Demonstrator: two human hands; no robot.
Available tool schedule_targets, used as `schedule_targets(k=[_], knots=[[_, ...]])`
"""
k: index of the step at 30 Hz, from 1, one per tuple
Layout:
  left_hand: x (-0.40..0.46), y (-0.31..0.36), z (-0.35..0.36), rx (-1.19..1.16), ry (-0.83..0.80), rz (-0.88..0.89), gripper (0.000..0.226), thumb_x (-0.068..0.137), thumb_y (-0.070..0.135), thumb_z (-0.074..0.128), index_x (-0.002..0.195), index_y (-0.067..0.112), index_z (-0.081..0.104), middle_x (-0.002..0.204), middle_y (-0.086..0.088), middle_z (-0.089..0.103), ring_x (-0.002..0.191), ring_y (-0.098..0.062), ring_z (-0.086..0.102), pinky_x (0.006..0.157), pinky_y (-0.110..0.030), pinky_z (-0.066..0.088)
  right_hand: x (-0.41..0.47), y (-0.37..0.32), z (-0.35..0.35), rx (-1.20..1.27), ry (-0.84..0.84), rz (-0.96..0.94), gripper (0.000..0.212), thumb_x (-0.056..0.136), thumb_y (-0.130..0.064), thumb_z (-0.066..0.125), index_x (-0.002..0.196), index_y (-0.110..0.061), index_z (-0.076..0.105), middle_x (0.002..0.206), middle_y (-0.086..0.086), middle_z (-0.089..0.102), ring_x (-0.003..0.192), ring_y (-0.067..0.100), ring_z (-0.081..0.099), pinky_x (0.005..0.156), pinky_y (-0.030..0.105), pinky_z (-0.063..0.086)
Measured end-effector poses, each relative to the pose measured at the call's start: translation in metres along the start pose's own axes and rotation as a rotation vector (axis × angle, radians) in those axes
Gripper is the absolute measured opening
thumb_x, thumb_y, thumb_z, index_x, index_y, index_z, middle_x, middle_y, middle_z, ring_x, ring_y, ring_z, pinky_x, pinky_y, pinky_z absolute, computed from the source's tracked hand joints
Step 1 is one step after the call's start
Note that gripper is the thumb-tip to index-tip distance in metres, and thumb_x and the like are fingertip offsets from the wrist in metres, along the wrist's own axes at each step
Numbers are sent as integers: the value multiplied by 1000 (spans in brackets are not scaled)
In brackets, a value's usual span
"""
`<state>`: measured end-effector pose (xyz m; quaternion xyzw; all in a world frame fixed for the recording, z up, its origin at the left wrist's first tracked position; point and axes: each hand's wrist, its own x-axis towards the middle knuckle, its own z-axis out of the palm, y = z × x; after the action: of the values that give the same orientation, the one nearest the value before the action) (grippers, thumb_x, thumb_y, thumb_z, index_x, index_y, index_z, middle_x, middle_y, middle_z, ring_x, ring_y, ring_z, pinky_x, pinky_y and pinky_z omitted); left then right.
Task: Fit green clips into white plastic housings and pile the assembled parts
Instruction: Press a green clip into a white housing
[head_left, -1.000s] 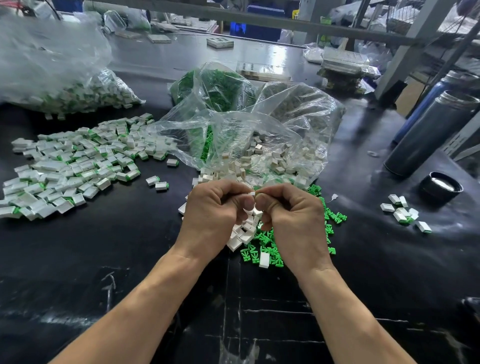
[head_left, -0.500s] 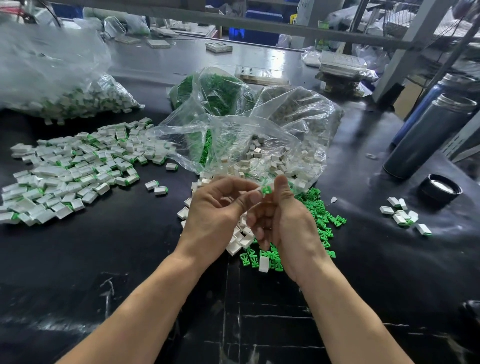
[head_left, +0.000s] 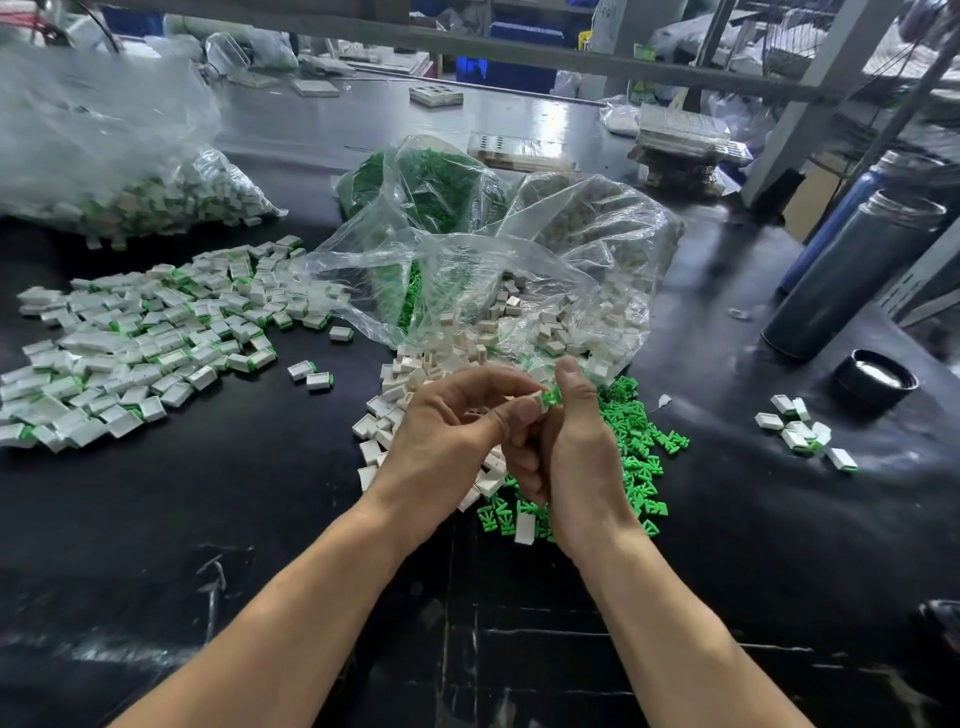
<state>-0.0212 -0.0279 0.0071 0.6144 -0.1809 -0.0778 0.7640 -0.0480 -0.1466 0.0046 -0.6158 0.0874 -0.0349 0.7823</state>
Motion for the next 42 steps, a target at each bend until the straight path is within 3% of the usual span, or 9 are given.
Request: schedule_targets(k=[4, 10, 14, 17, 24, 30, 34, 38, 42], knots=[[-1, 1, 1, -40, -12, -12, 13, 84, 16, 77, 95, 9, 77, 98, -30, 69, 84, -29, 69, 72, -26, 60, 2, 3, 0, -8, 11, -78, 65, 96, -66, 34, 53, -27, 63, 51, 0, 33, 44, 14, 24, 40, 20, 22], [0, -4, 2, 47, -16, -32, 11, 92, 14, 71, 102, 13, 76, 99, -9, 77, 93, -20, 73, 82, -28, 58, 5, 7, 2, -39, 78, -87, 65, 96, -61, 34, 48, -26, 60, 44, -10, 34, 38, 8, 28, 39, 17, 25], [0, -5, 3, 24, 16, -59, 17, 85, 24, 71, 99, 14, 76, 98, -15, 76, 90, -26, 72, 82, -35, 61, 5, 7, 2, -57, 98, -74, 68, 99, -63, 34, 48, -25, 59, 45, -5, 36, 39, 10, 28, 39, 17, 25], [0, -4, 3, -37, 1, -53, 14, 86, 21, 72, 97, 15, 77, 96, -18, 76, 84, -29, 72, 73, -35, 61, 4, 3, 4, -56, 77, -104, 69, 103, -58, 33, 49, -28, 62, 44, -9, 36, 38, 7, 28, 38, 15, 25], [2, -6, 3, 70, 3, 1, 11, 87, 25, 73, 97, 22, 75, 103, -5, 77, 99, -27, 73, 87, -44, 59, 1, -1, 5, -18, 76, -185, 71, 112, -38, 32, 52, -38, 69, 44, -16, 51, 38, -3, 49, 39, 10, 36], [0, -4, 3, 5, -12, 13, 7, 87, 18, 72, 93, 15, 73, 101, -14, 76, 88, -24, 73, 74, -27, 60, 0, -1, 8, -61, 87, -184, 68, 106, -50, 31, 51, -37, 69, 42, -14, 45, 36, 1, 37, 38, 13, 28], [1, -6, 3, 45, -4, 20, 5, 87, 20, 72, 92, 19, 74, 99, -8, 76, 90, -19, 73, 80, -29, 58, 1, -3, 6, -73, 92, -203, 72, 112, -36, 31, 52, -39, 70, 44, -16, 53, 40, -3, 50, 40, 11, 37], [2, -9, 6, 121, 18, 23, 7, 85, 22, 74, 92, 20, 74, 93, -3, 76, 84, -13, 71, 79, -31, 56, 5, 3, 3, -189, 195, -225, 56, 99, -50, 33, 57, -41, 69, 49, -18, 56, 48, -2, 52, 47, 14, 39], [2, -9, 4, 116, 32, 0, 9, 83, 25, 75, 91, 20, 75, 96, -5, 77, 90, -21, 72, 93, -46, 58, 8, 7, 2, -226, 236, -241, 54, 97, -48, 31, 61, -30, 67, 56, -17, 62, 55, -2, 58, 53, 13, 43]])
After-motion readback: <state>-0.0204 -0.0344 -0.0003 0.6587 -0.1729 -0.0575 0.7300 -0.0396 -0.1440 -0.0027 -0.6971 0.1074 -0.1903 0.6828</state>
